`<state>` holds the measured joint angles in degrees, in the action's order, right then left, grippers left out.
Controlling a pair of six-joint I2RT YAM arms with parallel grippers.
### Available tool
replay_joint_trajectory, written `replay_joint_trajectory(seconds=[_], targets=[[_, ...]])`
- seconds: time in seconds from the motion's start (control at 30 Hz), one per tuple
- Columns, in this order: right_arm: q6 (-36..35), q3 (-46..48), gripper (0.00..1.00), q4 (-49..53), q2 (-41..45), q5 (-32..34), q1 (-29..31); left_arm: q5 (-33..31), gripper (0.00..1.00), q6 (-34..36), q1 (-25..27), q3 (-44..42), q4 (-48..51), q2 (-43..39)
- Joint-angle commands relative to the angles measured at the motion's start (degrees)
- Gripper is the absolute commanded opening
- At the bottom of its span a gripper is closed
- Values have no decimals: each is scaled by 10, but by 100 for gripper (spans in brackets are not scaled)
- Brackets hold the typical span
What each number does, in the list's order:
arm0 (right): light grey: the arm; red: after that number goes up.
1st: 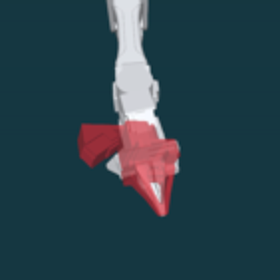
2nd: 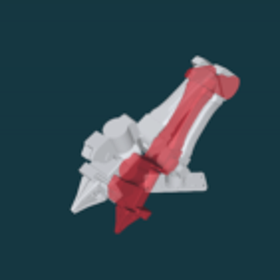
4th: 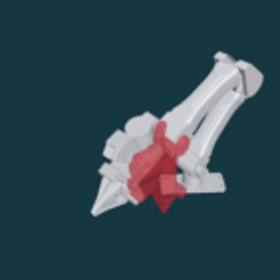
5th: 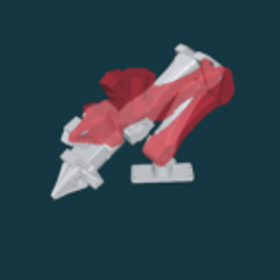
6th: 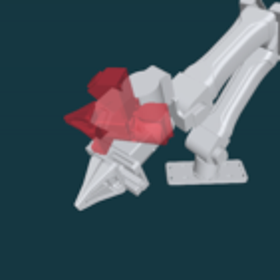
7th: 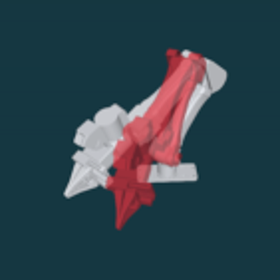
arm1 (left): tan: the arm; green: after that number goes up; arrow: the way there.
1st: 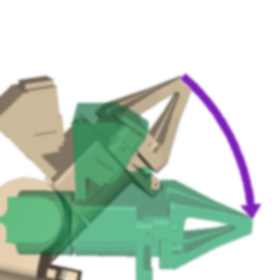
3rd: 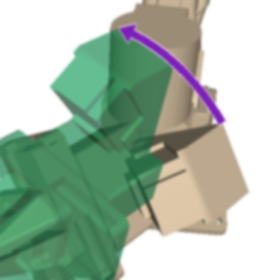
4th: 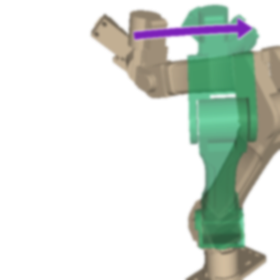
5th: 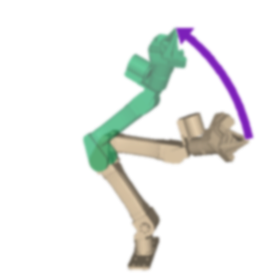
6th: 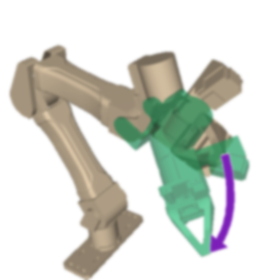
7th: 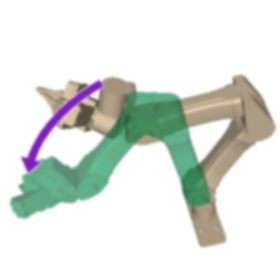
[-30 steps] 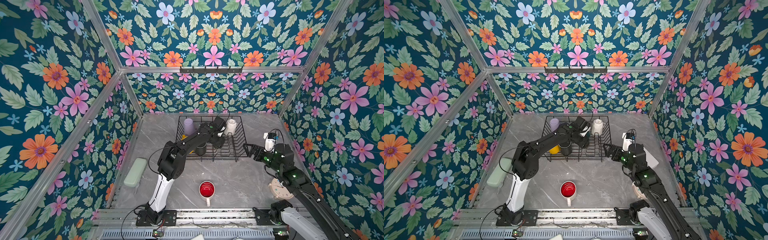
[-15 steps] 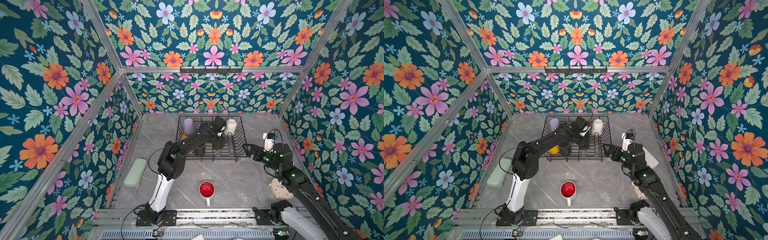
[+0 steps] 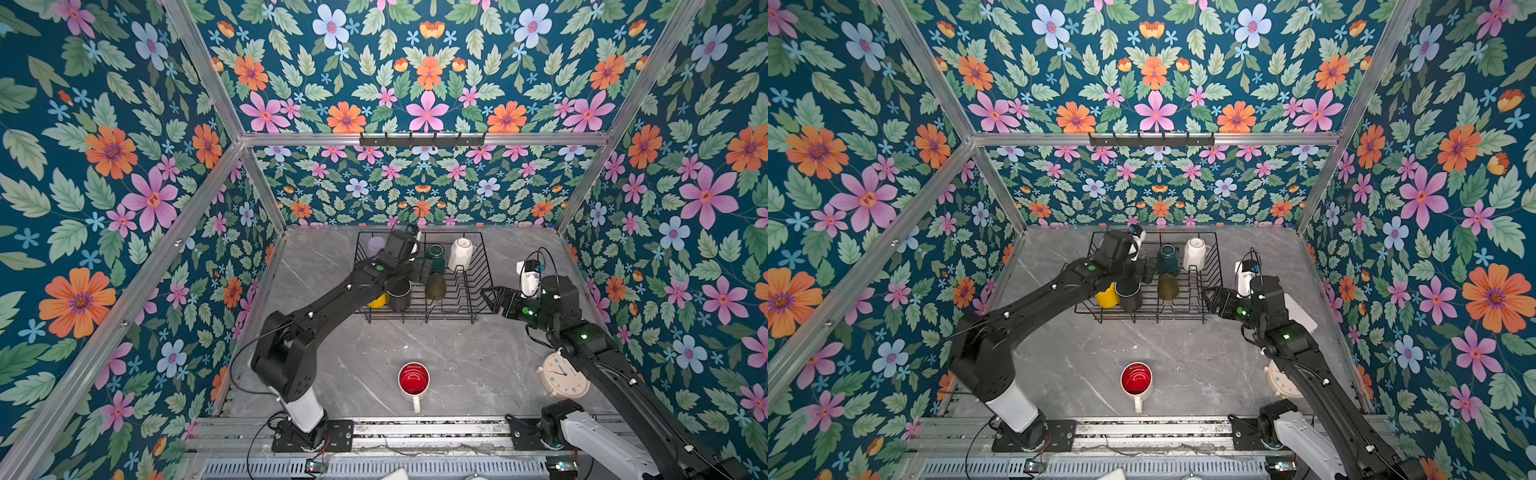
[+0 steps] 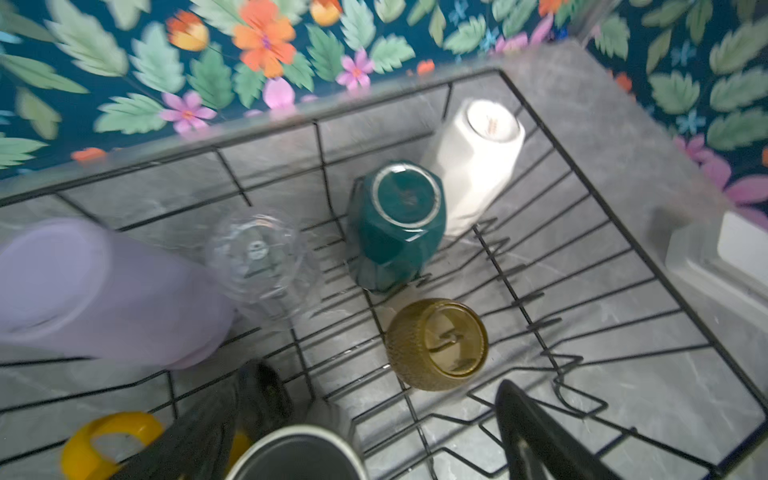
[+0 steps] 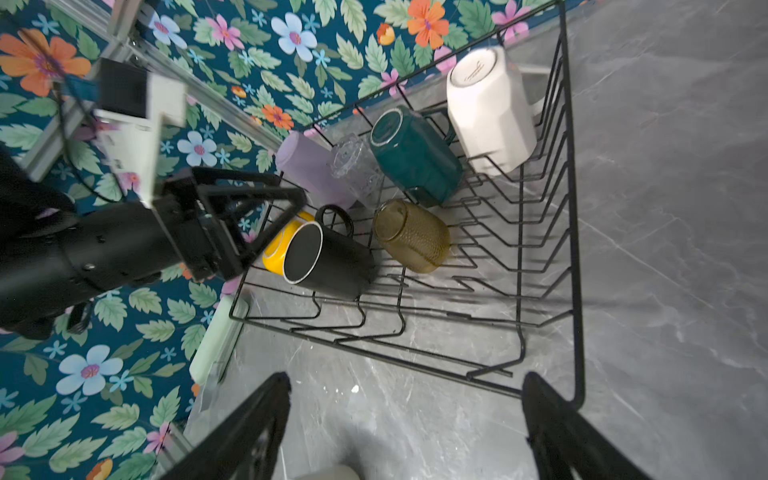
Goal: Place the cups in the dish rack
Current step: 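Open and lift the left gripper while the right gripper reaches toward the red cup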
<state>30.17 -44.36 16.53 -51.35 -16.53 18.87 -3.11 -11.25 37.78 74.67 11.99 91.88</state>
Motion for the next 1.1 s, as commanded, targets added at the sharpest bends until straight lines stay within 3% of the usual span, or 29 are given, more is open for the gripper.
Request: replay_joint_trajectory(seconds=[0.0, 0.17, 0.4, 0.63, 1.07], targets=[[-31, -10, 85, 34, -15, 5, 34, -74, 100, -31, -5, -94, -189, -90], [-62, -43, 82, 83, -67, 40, 114, -151, 100, -53, -12, -250, -325, -231], [-64, -57, 73, 110, -125, 86, 240, -294, 100, -151, -44, -383, -369, -364], [-51, -80, 67, 127, -194, 117, 343, -279, 100, -225, -99, -459, -396, -439], [-21, -106, 54, 140, -289, 130, 437, -274, 100, -232, -108, -473, -382, -467]])
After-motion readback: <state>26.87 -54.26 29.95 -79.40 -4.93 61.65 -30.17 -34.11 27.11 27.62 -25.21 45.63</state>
